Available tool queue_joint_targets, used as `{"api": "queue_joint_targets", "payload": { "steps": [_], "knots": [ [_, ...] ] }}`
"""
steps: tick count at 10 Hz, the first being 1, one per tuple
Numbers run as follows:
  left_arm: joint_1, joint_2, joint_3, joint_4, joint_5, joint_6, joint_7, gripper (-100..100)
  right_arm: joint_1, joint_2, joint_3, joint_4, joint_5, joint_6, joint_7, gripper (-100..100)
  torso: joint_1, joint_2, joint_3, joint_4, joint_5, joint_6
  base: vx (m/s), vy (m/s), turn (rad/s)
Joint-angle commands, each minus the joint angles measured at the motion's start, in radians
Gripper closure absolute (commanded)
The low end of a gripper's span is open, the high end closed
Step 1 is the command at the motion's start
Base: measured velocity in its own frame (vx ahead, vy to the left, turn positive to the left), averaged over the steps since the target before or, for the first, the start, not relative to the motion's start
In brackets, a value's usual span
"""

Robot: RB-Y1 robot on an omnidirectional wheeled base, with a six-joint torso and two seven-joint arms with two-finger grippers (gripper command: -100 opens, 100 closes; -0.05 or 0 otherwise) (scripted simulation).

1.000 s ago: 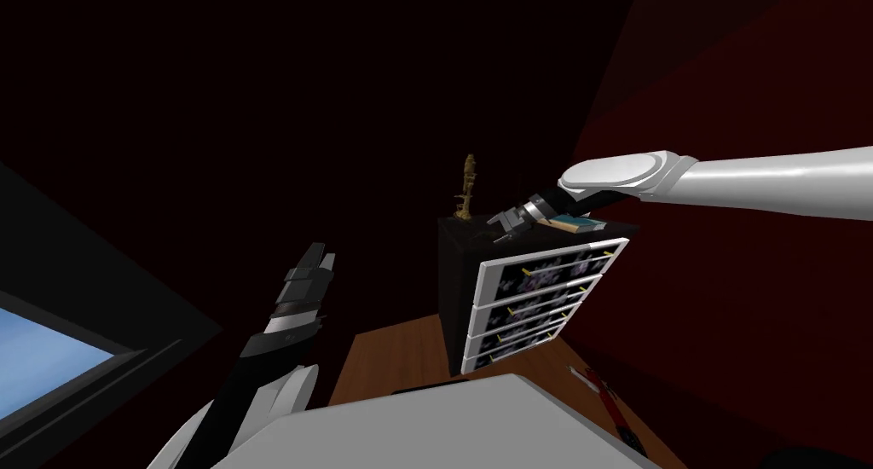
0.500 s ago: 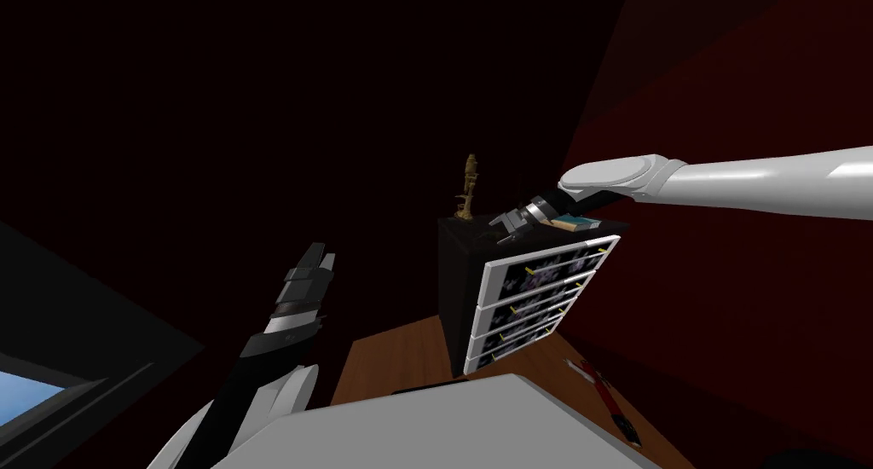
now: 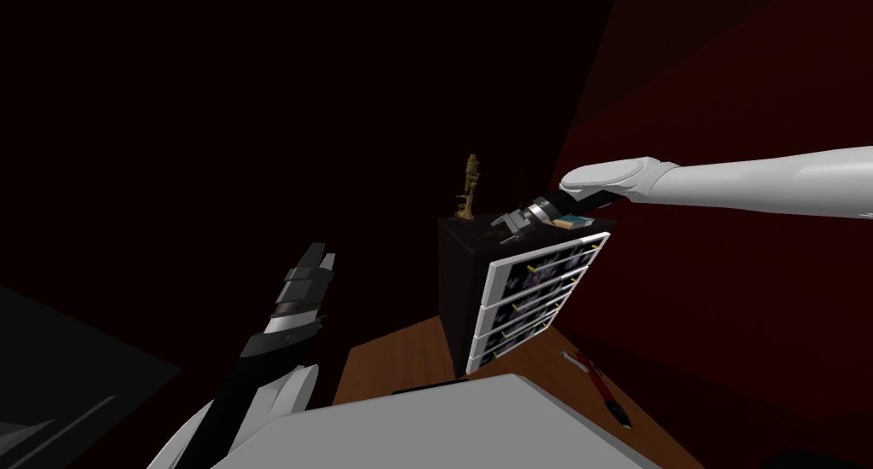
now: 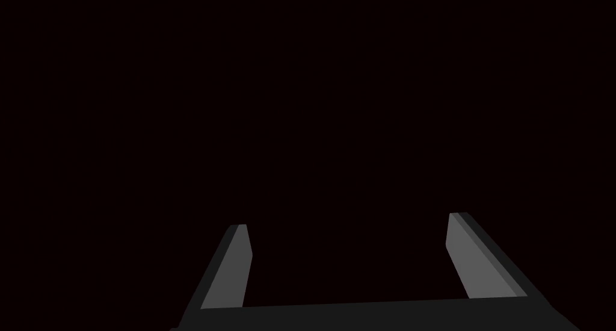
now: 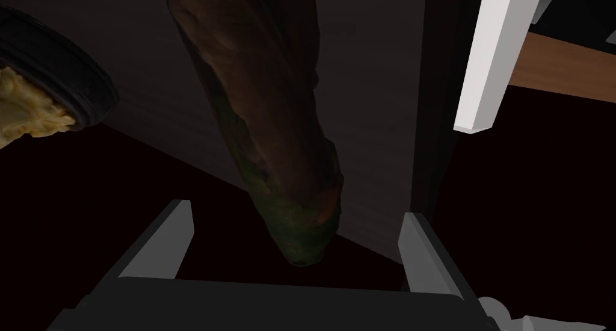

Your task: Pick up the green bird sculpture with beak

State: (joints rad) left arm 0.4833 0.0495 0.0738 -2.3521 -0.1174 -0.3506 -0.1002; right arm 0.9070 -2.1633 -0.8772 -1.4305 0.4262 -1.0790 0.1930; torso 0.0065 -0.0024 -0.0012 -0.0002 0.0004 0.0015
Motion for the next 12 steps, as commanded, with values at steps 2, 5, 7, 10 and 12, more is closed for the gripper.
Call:
{"api": "queue_joint_targets", "payload": {
  "steps": [2,5,7,10,12],
  "knots": [
    [0.0,0.0,0.0,0.0,0.0,0.0,0.0,0,0.019,-0.021,0.02,0.059,-0.057,-0.034,0.08,-100,-0.001,0.0,0.0,0.0,0.0,0.0,0.028,0.067,-0.084],
    [0.0,0.0,0.0,0.0,0.0,0.0,0.0,0,0.032,-0.035,0.033,0.099,-0.095,-0.056,0.166,-100,0.0,0.0,0.0,0.0,0.0,0.0,0.029,0.077,-0.083],
    [0.0,0.0,0.0,0.0,0.0,0.0,0.0,0,0.046,-0.05,0.047,0.14,-0.134,-0.079,0.221,-100,0.0,0.0,0.0,0.0,0.0,0.0,0.023,0.075,-0.087],
    [0.0,0.0,0.0,0.0,0.0,0.0,0.0,0,0.045,-0.048,0.045,0.135,-0.13,-0.076,0.207,100,-0.005,0.001,0.001,0.0,-0.001,0.0,0.001,0.011,-0.001],
    [0.0,0.0,0.0,0.0,0.0,0.0,0.0,0,0.044,-0.049,0.044,0.135,-0.13,-0.075,0.208,100,-0.006,0.001,0.0,0.0,-0.001,0.0,0.0,0.0,0.0]
  ]
}}
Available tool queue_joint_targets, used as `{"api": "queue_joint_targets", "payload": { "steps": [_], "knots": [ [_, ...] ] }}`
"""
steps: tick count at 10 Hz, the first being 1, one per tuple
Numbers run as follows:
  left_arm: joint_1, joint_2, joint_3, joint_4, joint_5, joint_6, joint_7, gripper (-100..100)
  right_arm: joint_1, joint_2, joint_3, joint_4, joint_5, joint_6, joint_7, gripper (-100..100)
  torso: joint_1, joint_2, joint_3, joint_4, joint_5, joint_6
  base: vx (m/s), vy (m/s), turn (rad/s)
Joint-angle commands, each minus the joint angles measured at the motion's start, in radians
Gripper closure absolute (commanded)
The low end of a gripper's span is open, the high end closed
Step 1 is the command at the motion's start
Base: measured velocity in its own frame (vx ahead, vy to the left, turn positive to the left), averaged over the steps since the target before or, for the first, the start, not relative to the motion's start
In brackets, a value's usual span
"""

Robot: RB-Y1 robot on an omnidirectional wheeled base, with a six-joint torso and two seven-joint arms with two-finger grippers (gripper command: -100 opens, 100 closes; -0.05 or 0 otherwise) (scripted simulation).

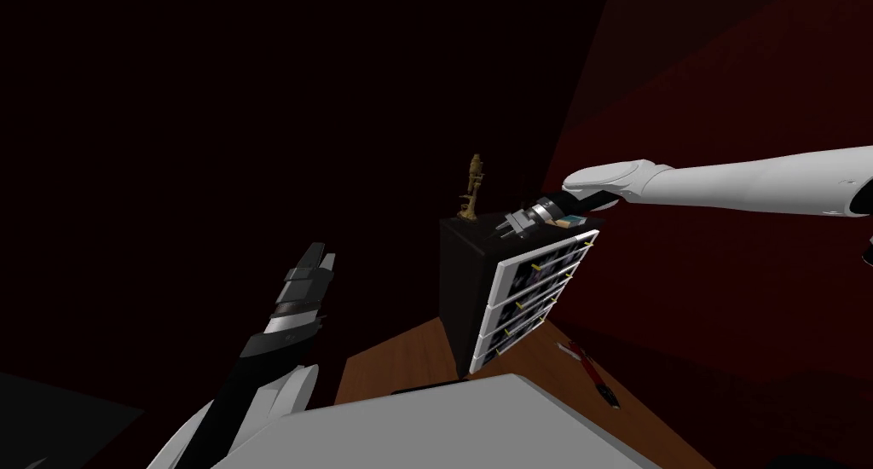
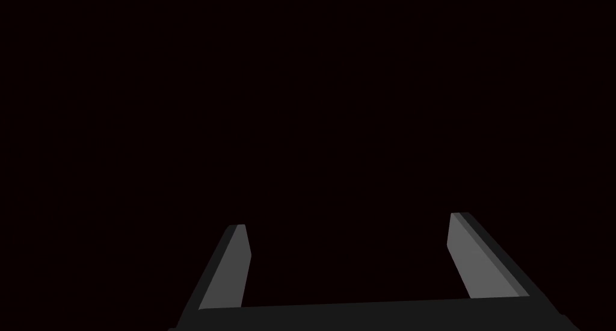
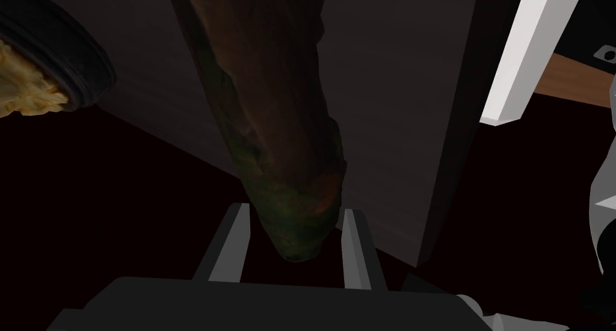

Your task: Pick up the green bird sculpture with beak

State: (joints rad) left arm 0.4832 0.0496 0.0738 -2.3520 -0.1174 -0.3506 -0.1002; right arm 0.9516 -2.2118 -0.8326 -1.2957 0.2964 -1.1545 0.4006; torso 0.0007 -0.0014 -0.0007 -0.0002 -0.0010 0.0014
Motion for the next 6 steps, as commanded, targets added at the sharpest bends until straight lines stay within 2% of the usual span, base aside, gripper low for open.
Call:
{"api": "queue_joint_targets", "payload": {
  "steps": [1,2,3,4,5,6],
  "knots": [
    [0.0,0.0,0.0,0.0,0.0,0.0,0.0,0,0.0,0.0,0.0,0.0,0.0,0.0,0.0,100,0.0,0.0,0.0,0.0,0.0,0.0,0.0,0.0,0.0],
    [0.0,0.0,0.0,0.0,0.0,0.0,0.0,0,0.0,0.0,0.0,0.0,0.0,0.0,0.0,0,0.0,0.0,0.0,0.0,0.0,0.0,0.0,0.0,0.0],
    [0.0,0.0,0.0,0.0,0.0,0.0,0.0,0,-0.012,0.013,-0.011,-0.036,0.034,0.019,-0.038,100,0.0,0.0,0.0,0.0,0.0,0.0,-0.019,-0.07,0.111],
    [0.0,0.0,0.0,0.0,0.0,0.0,0.0,0,-0.026,0.028,-0.025,-0.071,0.069,0.041,-0.068,100,-0.003,0.001,0.001,0.0,0.0,-0.001,-0.038,-0.145,0.21],
    [0.0,0.0,0.0,0.0,0.0,0.0,0.0,0,-0.026,0.028,-0.025,-0.076,0.073,0.041,-0.095,100,-0.007,0.002,0.001,0.001,-0.001,-0.001,-0.034,-0.103,0.096],
    [0.0,0.0,0.0,0.0,0.0,0.0,0.0,0,-0.039,0.042,-0.038,-0.115,0.112,0.064,-0.124,100,-0.007,0.002,0.001,0.001,-0.002,0.0,-0.036,-0.084,0.102]
  ]
}}
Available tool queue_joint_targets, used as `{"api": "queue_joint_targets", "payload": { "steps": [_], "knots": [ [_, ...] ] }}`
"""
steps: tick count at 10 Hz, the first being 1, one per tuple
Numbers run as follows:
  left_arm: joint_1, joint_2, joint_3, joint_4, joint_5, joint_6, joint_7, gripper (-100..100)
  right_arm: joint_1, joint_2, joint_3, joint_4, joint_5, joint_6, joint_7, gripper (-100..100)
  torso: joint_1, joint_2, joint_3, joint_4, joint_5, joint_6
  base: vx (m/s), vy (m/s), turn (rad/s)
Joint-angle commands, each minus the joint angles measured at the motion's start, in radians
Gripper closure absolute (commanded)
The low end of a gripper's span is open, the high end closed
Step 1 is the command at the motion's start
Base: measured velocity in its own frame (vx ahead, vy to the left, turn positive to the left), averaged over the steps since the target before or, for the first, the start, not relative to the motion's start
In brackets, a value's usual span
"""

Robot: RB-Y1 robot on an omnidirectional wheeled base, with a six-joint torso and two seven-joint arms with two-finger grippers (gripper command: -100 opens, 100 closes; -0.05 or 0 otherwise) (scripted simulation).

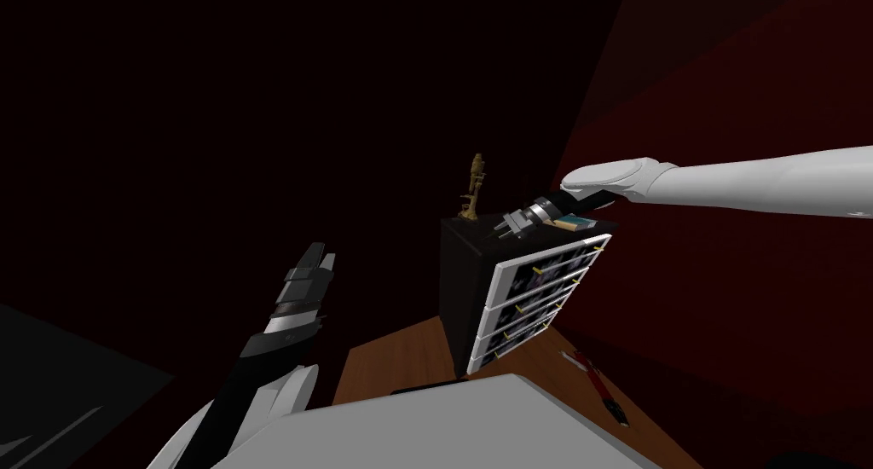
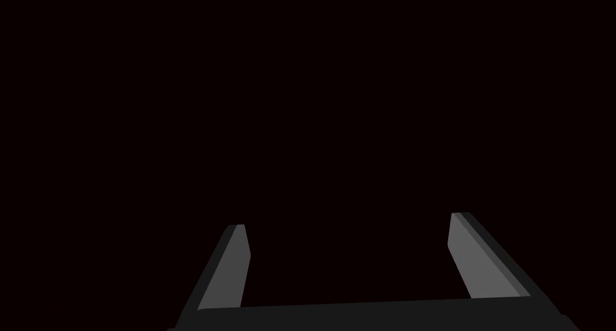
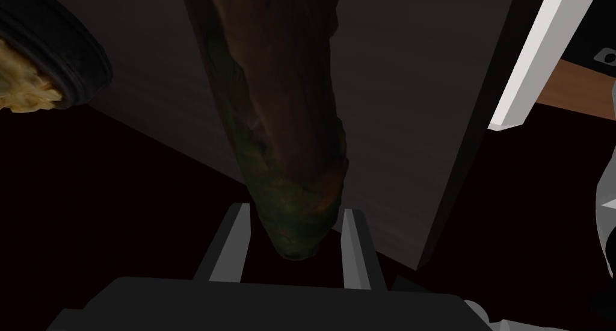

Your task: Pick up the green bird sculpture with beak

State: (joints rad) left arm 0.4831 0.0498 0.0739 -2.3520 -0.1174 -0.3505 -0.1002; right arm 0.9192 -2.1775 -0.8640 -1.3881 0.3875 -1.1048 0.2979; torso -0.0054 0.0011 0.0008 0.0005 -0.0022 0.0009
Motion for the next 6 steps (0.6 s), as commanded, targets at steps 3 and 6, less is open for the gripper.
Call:
{"api": "queue_joint_targets", "payload": {
  "steps": [3,6],
  "knots": [
    [0.0,0.0,0.0,0.0,0.0,0.0,0.0,0,-0.02,0.023,-0.02,-0.065,0.059,0.036,-0.107,100,0.001,-0.001,0.0,0.0,0.0,0.0,-0.021,-0.074,0.071],
    [0.0,0.0,0.0,0.0,0.0,0.0,0.0,0,-0.046,0.052,-0.046,-0.146,0.136,0.081,-0.19,100,0.001,0.0,0.0,0.0,0.0,0.001,-0.037,-0.079,0.094]
  ]
}}
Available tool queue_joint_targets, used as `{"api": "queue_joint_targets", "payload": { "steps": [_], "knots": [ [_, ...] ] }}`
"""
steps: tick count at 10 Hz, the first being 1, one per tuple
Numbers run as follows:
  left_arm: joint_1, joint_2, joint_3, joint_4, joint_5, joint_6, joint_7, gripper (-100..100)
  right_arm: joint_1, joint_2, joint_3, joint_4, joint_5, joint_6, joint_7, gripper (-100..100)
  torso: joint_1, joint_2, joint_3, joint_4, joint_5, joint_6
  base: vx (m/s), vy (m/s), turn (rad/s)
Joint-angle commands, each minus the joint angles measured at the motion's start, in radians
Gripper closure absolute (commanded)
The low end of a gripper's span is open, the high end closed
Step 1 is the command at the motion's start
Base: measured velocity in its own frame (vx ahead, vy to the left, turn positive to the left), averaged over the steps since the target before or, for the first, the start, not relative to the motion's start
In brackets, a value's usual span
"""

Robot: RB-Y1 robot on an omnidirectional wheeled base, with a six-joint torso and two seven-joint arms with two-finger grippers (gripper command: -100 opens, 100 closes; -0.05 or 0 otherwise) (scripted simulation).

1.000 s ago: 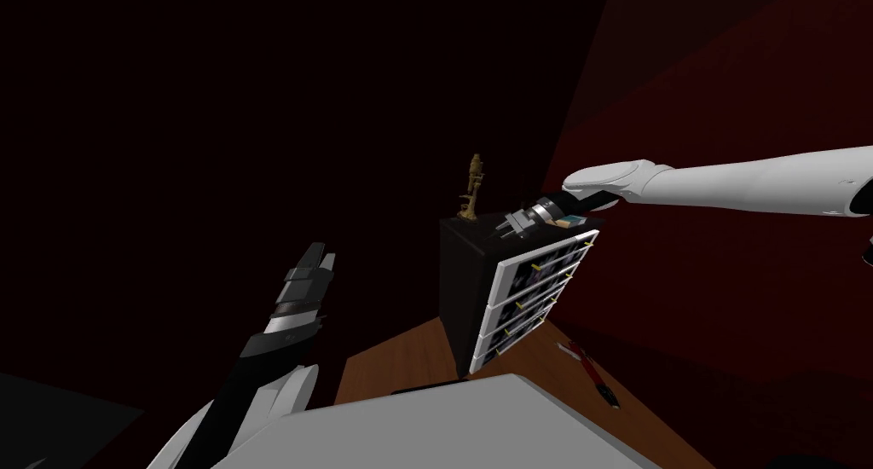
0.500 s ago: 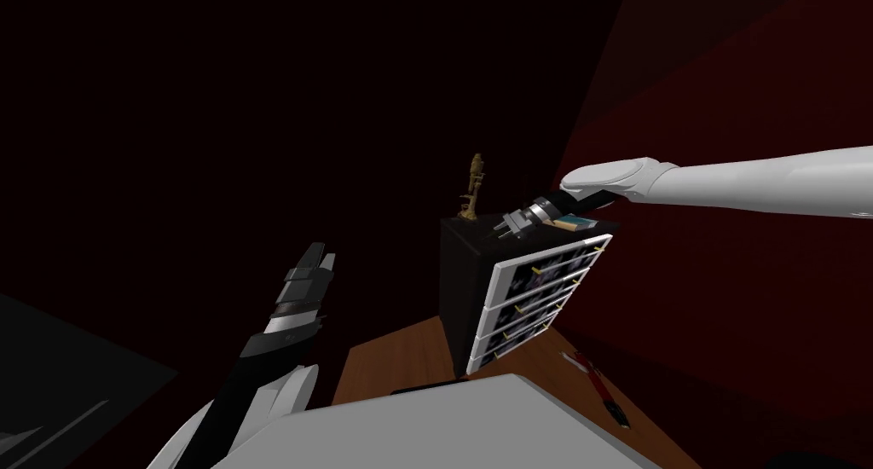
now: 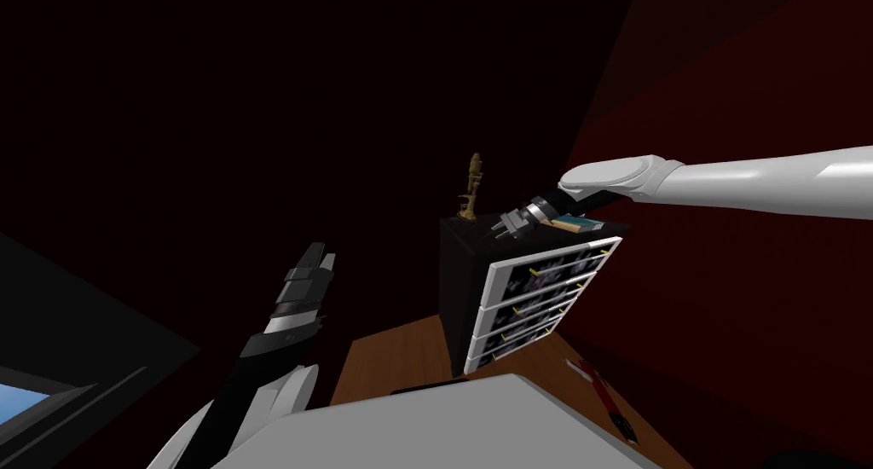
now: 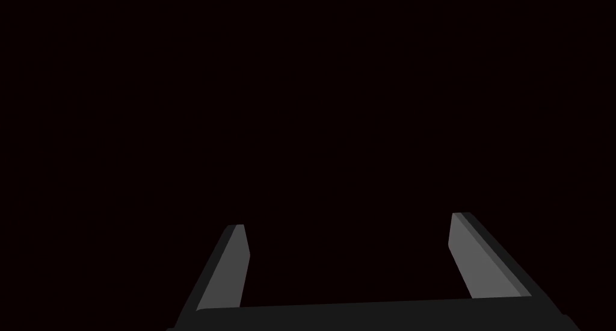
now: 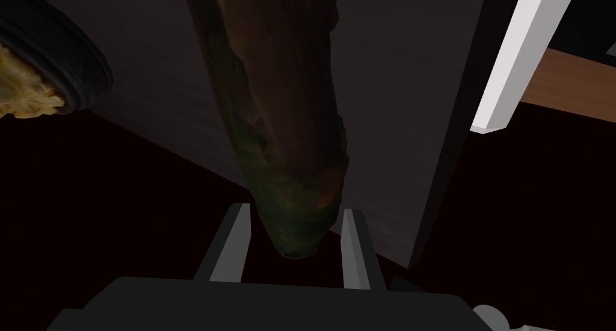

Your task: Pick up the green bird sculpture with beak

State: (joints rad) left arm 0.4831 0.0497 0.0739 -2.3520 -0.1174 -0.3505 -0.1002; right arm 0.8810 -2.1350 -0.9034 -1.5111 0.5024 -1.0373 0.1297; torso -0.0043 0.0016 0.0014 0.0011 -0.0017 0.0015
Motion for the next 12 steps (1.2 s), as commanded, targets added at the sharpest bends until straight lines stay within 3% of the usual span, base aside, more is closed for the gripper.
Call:
{"api": "queue_joint_targets", "payload": {
  "steps": [1,2,3,6,7,10,11,12],
  "knots": [
    [0.0,0.0,0.0,0.0,0.0,0.0,0.0,0,-0.008,0.009,-0.007,-0.023,0.021,0.013,-0.05,100,0.0,0.0,0.0,0.0,0.0,0.0,-0.027,-0.066,0.066],
    [0.0,0.0,0.0,0.0,0.0,0.0,0.0,0,-0.008,0.009,-0.007,-0.023,0.021,0.013,-0.056,100,0.001,0.0,0.0,0.0,0.0,0.001,-0.006,-0.025,0.007],
    [0.0,0.0,0.0,0.0,0.0,0.0,0.0,0,-0.021,0.024,-0.02,-0.063,0.06,0.035,-0.095,100,0.003,-0.001,-0.001,0.0,0.0,0.001,-0.024,-0.047,0.094],
    [0.0,0.0,0.0,0.0,0.0,0.0,0.0,0,-0.035,0.038,-0.033,-0.103,0.098,0.058,-0.172,100,0.002,-0.001,0.0,0.0,0.001,0.0,-0.027,-0.065,0.087],
    [0.0,0.0,0.0,0.0,0.0,0.0,0.0,0,-0.048,0.053,-0.046,-0.144,0.137,0.08,-0.203,100,0.001,0.0,0.0,0.0,0.0,0.001,-0.041,-0.091,0.1],
    [0.0,0.0,0.0,0.0,0.0,0.0,0.0,0,-0.061,0.068,-0.06,-0.184,0.175,0.102,-0.287,100,0.001,0.0,0.001,0.001,0.0,0.0,-0.033,-0.068,0.086],
    [0.0,0.0,0.0,0.0,0.0,0.0,0.0,0,-0.059,0.066,-0.057,-0.181,0.17,0.101,-0.266,100,0.001,0.0,0.001,0.001,0.0,0.001,-0.013,-0.024,0.007],
    [0.0,0.0,0.0,0.0,0.0,0.0,0.0,0,-0.059,0.066,-0.058,-0.182,0.171,0.102,-0.272,0,0.003,0.0,0.0,0.001,0.001,0.001,0.0,0.0,0.0]
  ]
}}
